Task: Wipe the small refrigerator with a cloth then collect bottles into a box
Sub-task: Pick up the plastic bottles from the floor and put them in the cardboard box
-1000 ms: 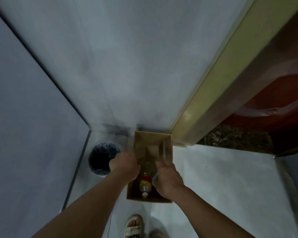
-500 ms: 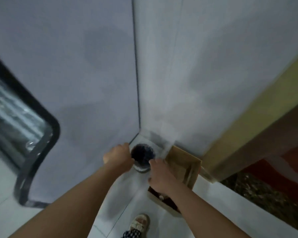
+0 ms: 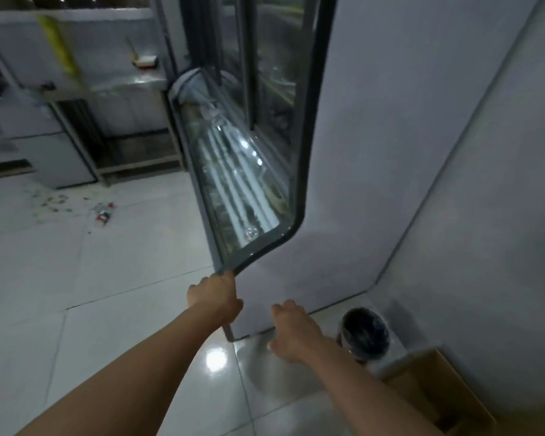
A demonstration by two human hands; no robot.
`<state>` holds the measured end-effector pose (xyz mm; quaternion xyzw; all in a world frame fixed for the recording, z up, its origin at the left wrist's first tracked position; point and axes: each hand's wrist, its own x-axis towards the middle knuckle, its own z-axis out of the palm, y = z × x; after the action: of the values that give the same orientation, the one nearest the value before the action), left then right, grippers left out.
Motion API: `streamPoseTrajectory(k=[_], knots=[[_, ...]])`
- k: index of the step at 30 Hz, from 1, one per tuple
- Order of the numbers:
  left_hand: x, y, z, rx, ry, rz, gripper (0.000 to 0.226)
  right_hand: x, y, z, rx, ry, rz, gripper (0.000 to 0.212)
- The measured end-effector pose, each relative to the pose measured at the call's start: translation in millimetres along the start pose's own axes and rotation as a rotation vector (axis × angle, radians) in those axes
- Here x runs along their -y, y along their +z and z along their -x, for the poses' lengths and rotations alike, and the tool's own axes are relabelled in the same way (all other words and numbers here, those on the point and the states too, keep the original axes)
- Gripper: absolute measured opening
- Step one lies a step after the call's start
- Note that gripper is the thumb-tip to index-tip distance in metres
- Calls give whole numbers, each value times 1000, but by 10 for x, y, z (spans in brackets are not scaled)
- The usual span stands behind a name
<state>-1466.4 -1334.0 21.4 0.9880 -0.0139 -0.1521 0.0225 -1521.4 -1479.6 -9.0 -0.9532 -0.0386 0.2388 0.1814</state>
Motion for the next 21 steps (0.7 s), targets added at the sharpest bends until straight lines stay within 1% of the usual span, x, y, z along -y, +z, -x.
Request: streamPoseTrajectory(k=[2,5,10,14,21], knots=[[410,-75,11,-19,-64,19,50,376,25,-131,26,-54,38,51],[1079,-150,6,-30,-156,42,49,985,78,-385,59,-125,114,60],[2386,-320,-102,-47,-307,100,48,2149,197,-916,101,-235,224,62],[3428,-468,-179,-54,-395,146,48,3067,294,-1332,114,-303,246,66],[4937,-710,-302,-57,-534,188,49,4480,387,-1961,119,-400,303,60]])
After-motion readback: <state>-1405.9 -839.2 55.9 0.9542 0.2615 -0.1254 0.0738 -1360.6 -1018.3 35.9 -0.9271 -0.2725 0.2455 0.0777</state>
